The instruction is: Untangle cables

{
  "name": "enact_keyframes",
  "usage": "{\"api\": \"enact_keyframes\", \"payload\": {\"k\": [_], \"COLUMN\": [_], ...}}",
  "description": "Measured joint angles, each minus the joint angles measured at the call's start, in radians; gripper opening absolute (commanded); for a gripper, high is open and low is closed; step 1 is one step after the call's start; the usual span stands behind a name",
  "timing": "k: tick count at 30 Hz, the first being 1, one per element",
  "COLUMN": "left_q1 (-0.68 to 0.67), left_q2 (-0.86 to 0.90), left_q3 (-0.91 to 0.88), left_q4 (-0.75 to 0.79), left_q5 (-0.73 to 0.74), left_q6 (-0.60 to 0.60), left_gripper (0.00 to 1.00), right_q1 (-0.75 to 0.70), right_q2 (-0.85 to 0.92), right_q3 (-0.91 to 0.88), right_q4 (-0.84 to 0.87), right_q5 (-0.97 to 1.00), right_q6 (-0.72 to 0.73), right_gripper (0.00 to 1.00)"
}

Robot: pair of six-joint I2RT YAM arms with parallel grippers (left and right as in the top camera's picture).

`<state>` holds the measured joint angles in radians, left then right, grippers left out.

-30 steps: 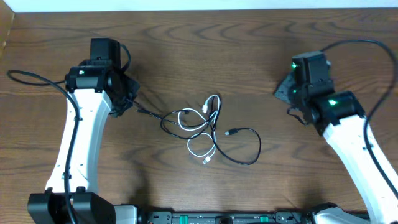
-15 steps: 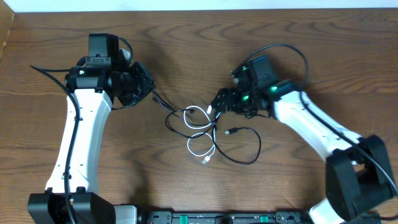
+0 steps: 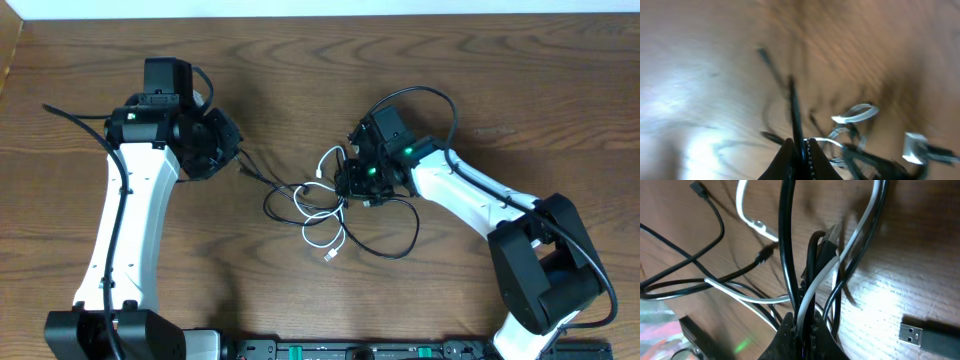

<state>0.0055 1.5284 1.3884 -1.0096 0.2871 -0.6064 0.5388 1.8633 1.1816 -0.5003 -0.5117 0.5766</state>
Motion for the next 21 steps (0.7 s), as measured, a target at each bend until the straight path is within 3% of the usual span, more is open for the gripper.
{"api": "enact_keyframes", "payload": {"k": [5, 9, 17, 21], "left_q1": [0.000, 0.000, 0.003, 0.044], "left_q2": [0.000, 0.000, 0.000, 0.000], "left_q3": [0.000, 0.000, 0.000, 0.000], "left_q4": [-0.117, -0.165, -0.171, -0.173], "left_q5": [-0.242, -0.366, -0.426, -0.429], "left_q6": [-0.132, -0.225, -0.351, -0.374], "left_gripper": [0.08, 0.07, 0.08, 0.08], "right_q1": [-0.061, -0.135, -0.249, -0.328], "right_q2": [-0.060, -0.196, -0.365, -0.365], "right_q3": [0.068, 0.168, 0.208, 0.208], "right_q4": [-0.165, -0.341, -0.521, -0.544], "right_q5": [0.055, 0.304, 0.752, 0.842], "right_q6": [0.002, 0.030, 0.091, 0.124], "right_gripper": [0.02, 0.02, 0.02, 0.02]}}
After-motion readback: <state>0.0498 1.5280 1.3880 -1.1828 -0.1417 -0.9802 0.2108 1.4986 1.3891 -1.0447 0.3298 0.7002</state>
